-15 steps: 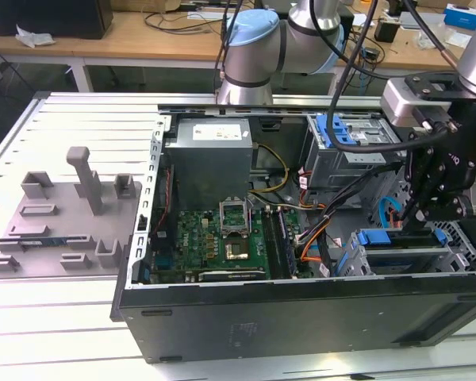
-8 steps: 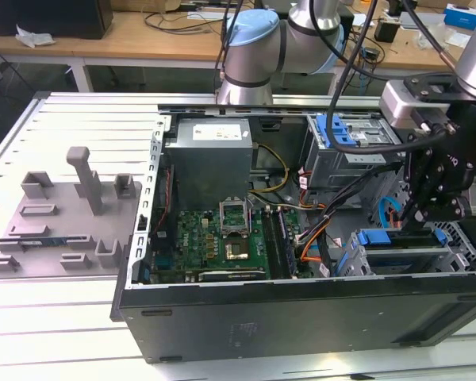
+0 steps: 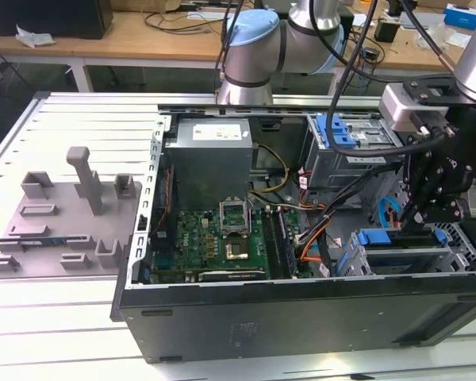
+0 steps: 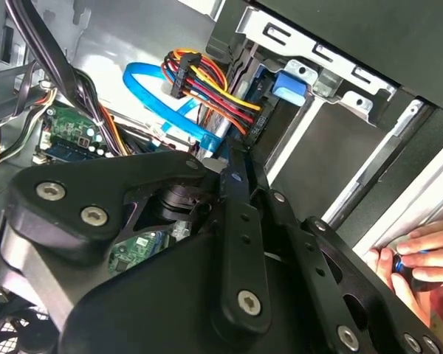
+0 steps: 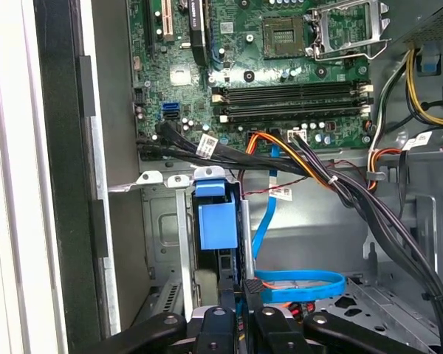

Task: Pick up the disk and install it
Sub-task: 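Insert the second disk wire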

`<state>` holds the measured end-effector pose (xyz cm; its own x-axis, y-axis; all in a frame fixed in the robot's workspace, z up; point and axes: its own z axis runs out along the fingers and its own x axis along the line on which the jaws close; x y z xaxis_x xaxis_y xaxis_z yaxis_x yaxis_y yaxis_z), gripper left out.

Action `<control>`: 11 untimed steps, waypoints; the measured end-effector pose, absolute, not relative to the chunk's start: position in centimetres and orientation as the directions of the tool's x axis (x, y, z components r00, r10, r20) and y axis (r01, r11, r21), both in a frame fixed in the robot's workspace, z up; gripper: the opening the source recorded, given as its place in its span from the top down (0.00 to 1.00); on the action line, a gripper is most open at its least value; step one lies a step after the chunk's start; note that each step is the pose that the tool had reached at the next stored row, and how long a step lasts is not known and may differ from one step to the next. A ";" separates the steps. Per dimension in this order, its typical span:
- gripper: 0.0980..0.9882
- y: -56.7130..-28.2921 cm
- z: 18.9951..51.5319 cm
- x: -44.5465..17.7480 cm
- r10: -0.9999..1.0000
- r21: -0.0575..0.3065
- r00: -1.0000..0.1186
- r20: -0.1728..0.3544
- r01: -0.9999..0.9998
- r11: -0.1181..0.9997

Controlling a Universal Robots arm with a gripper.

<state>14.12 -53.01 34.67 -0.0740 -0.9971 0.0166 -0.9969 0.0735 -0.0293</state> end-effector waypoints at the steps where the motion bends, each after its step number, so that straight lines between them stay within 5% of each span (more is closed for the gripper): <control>1: 0.93 -53.0 34.6 14.1 -0.997 -0.029 -0.073 0.017 -0.997 0.073; 11: 0.93 -53.0 33.7 14.1 -0.998 -0.029 -0.067 0.018 -0.997 0.067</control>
